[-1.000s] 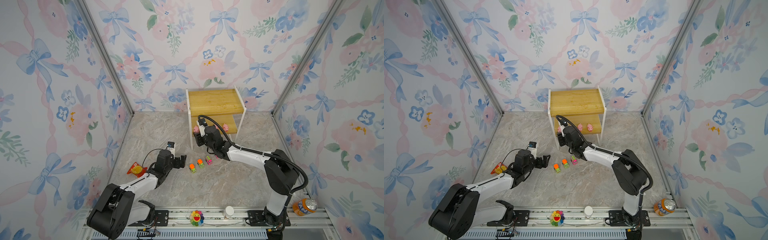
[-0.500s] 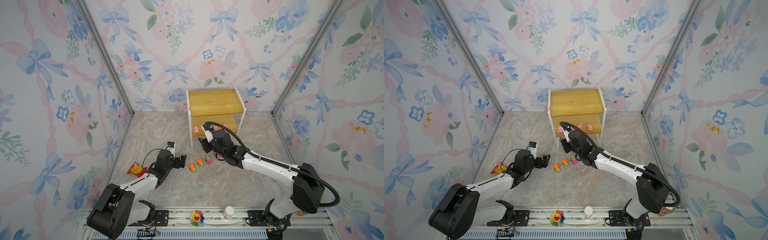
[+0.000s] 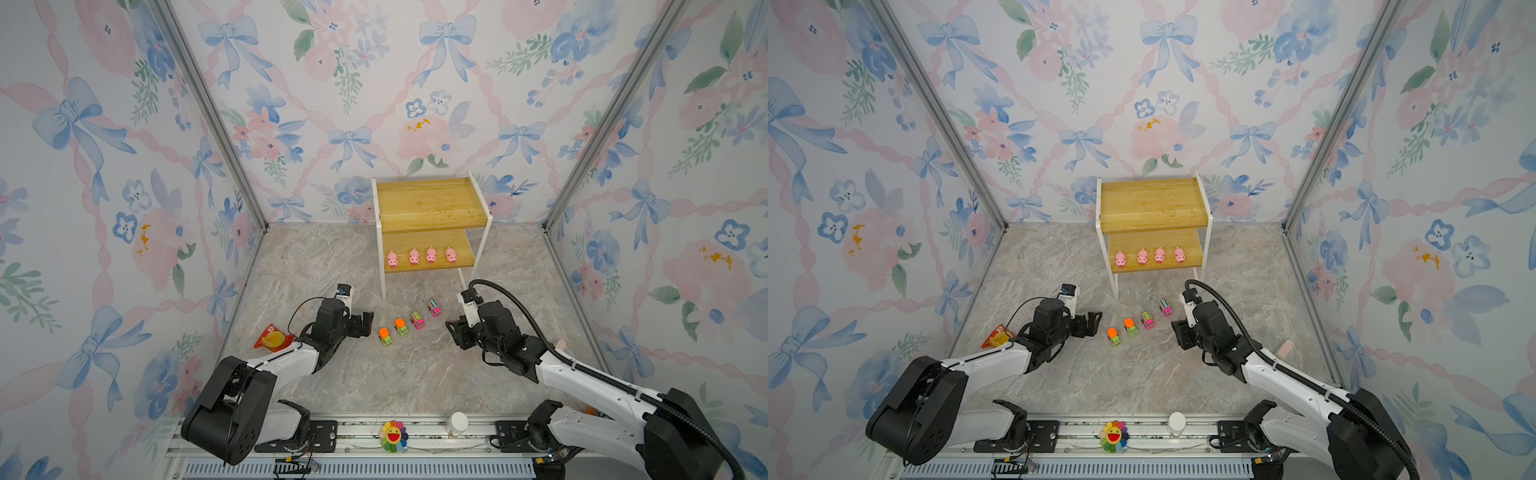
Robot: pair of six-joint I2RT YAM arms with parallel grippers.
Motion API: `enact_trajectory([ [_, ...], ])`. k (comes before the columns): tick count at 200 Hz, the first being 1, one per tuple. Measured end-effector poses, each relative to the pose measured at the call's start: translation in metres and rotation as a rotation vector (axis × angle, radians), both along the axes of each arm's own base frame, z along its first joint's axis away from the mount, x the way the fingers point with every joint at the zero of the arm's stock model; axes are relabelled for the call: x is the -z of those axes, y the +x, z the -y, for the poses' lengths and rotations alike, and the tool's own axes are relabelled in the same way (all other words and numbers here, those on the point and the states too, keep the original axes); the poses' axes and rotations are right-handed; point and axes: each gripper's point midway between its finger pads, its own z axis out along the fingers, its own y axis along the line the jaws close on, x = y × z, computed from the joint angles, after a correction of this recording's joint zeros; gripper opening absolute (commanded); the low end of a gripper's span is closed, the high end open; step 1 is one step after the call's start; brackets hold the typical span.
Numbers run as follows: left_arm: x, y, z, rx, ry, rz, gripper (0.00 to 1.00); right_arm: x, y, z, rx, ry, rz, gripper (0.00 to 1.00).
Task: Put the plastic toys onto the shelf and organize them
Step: 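Withdraw the right gripper from the shelf back over the toy trucks, then lower the right gripper and grasp the pink truck with blue top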
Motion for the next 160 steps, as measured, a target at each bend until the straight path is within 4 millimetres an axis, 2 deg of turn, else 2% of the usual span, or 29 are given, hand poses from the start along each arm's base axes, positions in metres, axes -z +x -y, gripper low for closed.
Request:
enact_trajectory([
  [17, 0.000, 0.000, 0.000, 0.000, 0.000, 0.000, 0.98, 0.013, -0.001, 0.000, -0.004, -0.003, -0.044, 0.53],
  [61, 0.000, 0.000, 0.001, 0.001, -0.001, 0.000, 0.98, 0.039, 0.016, -0.001, -0.006, -0.016, -0.121, 0.52],
  [124, 0.000, -0.001, 0.003, -0.009, -0.011, -0.005, 0.98, 0.037, 0.054, -0.015, -0.026, 0.001, -0.083, 0.50],
  [160, 0.002, -0.001, 0.002, -0.017, -0.008, -0.012, 0.98, 0.049, 0.067, -0.021, -0.028, -0.010, -0.077, 0.49],
])
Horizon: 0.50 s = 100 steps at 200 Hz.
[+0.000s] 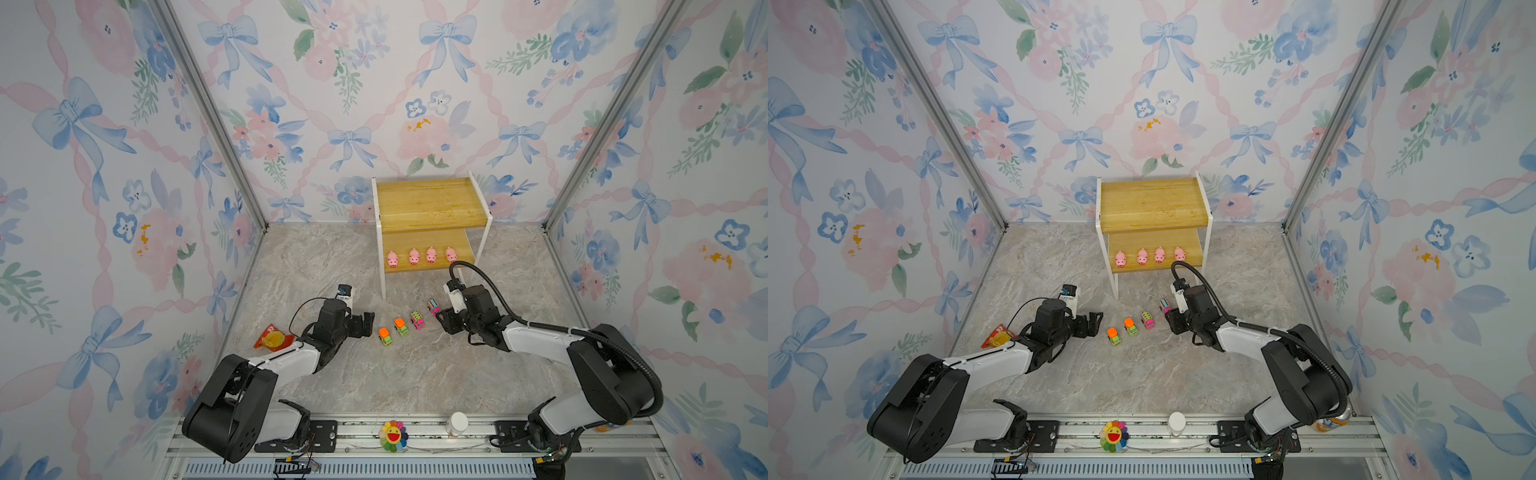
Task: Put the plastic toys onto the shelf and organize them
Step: 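Lower the right gripper and grasp the pink truck with blue top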
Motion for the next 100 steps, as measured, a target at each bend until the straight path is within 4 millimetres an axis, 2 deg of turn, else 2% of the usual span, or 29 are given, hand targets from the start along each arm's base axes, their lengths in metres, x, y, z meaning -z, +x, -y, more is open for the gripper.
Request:
enact_trajectory([
  [66, -0.001, 0.001, -0.001, -0.014, -0.007, -0.001, 0.98, 0.006, 0.021, -0.012, -0.005, 0.009, 0.027, 0.47],
  [100, -0.001, 0.001, -0.001, -0.017, -0.006, -0.001, 0.98, 0.016, 0.029, -0.016, -0.001, -0.015, 0.022, 0.46],
])
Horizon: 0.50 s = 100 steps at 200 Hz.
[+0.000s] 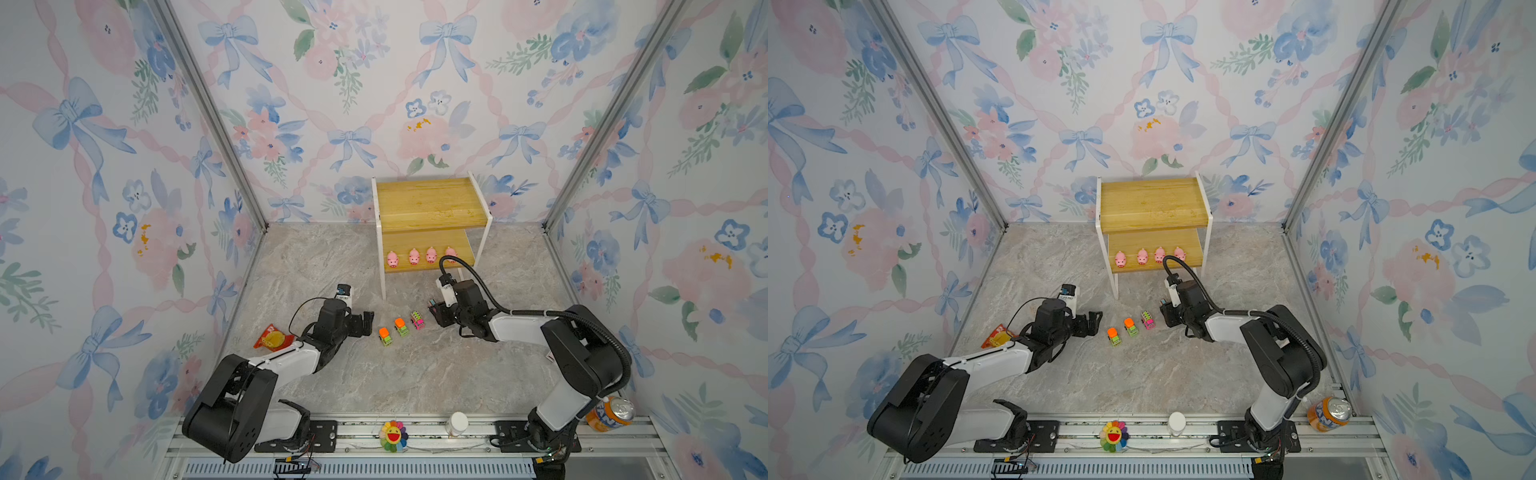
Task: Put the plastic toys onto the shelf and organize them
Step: 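Lower the right gripper and grasp the pink truck with blue top, then lift the truck with the right gripper up to the upper shelf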
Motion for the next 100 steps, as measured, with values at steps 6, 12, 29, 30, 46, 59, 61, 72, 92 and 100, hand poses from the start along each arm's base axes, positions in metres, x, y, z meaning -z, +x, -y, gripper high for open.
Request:
enact_trajectory([
  [6, -0.0002, 0.0001, 0.0000, -0.001, -0.001, 0.000, 0.98, 0.0012, -0.0001, -0.0004, 0.000, -0.003, -0.001, 0.46],
  [12, -0.0002, 0.0001, 0.0001, -0.001, -0.002, 0.000, 0.98, 0.0021, -0.0003, -0.0006, 0.000, -0.007, -0.002, 0.45],
  [29, -0.0003, -0.0001, 0.0006, 0.000, -0.002, 0.000, 0.98, 0.0037, -0.0006, -0.0010, -0.002, -0.022, 0.004, 0.39],
  [30, -0.0003, -0.0001, 0.0006, 0.000, -0.002, 0.000, 0.98, 0.0037, -0.0009, -0.0015, -0.002, -0.022, 0.003, 0.39],
  [46, -0.0008, 0.0001, 0.0013, 0.001, -0.001, 0.002, 0.98, 0.0052, -0.0009, -0.0028, -0.003, -0.031, 0.006, 0.31],
  [59, -0.0010, 0.0001, 0.0015, 0.001, -0.001, 0.003, 0.98, 0.0052, 0.0005, -0.0032, -0.001, -0.040, 0.013, 0.26],
  [61, -0.0011, 0.0003, 0.0014, 0.000, -0.001, 0.003, 0.98, 0.0049, 0.0008, -0.0033, -0.002, -0.042, 0.016, 0.25],
  [72, -0.0012, 0.0004, 0.0011, -0.001, 0.000, 0.003, 0.98, 0.0046, 0.0009, -0.0038, 0.000, -0.044, 0.020, 0.23],
  [92, -0.0014, 0.0006, 0.0012, -0.001, 0.000, 0.004, 0.98, 0.0035, 0.0001, -0.0043, -0.002, -0.049, 0.023, 0.21],
  [100, -0.0013, 0.0008, 0.0013, -0.001, 0.000, 0.003, 0.98, 0.0013, -0.0020, -0.0047, -0.005, -0.048, 0.023, 0.21],
])
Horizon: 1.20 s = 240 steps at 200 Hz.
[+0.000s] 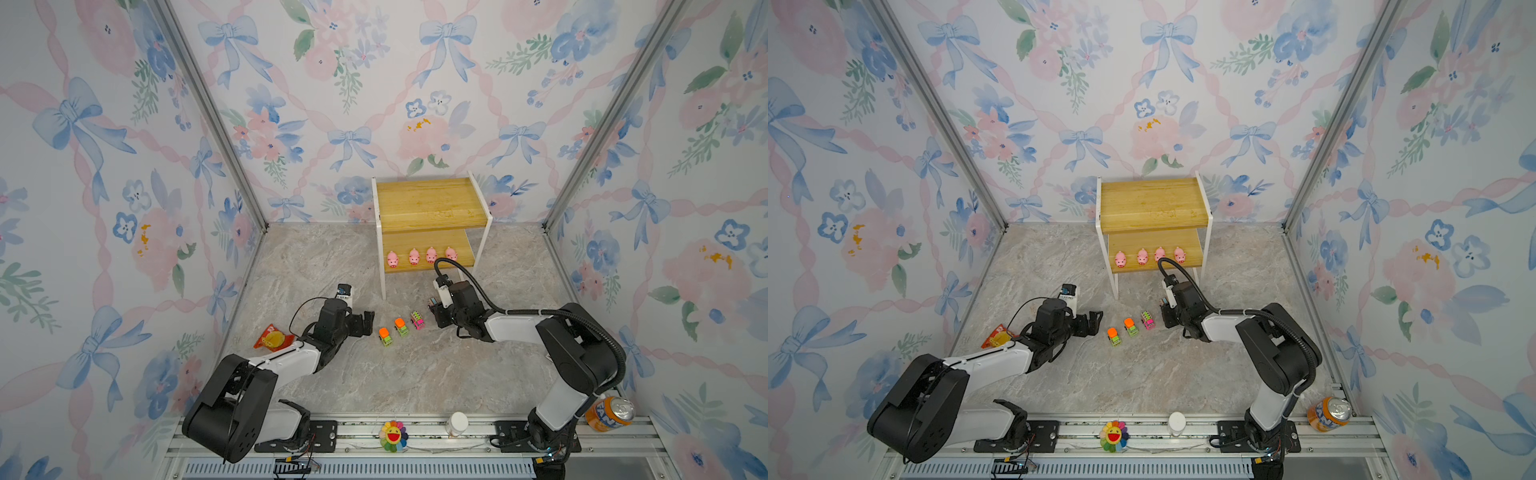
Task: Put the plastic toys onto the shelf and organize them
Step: 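Lift the truck with the right gripper up to the upper shelf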
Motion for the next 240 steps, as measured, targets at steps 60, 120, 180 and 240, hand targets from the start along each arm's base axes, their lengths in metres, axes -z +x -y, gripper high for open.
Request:
enact_trajectory([
  [60, -0.001, 0.002, 0.001, 0.001, -0.001, 0.001, 0.98, -0.103, -0.035, -0.009, -0.069, 0.072, 0.098, 0.21],
  [120, -0.019, 0.009, 0.011, 0.026, -0.031, 0.038, 0.98, -0.357, -0.045, -0.014, -0.103, 0.177, 0.386, 0.20],
  [180, -0.029, 0.011, 0.014, 0.036, -0.046, 0.060, 0.98, -0.473, 0.011, 0.054, 0.148, 0.137, 0.517, 0.21],
  [240, -0.048, 0.011, 0.014, 0.036, -0.065, 0.109, 0.98, -0.394, 0.088, 0.064, 0.252, -0.009, 0.284, 0.21],
])
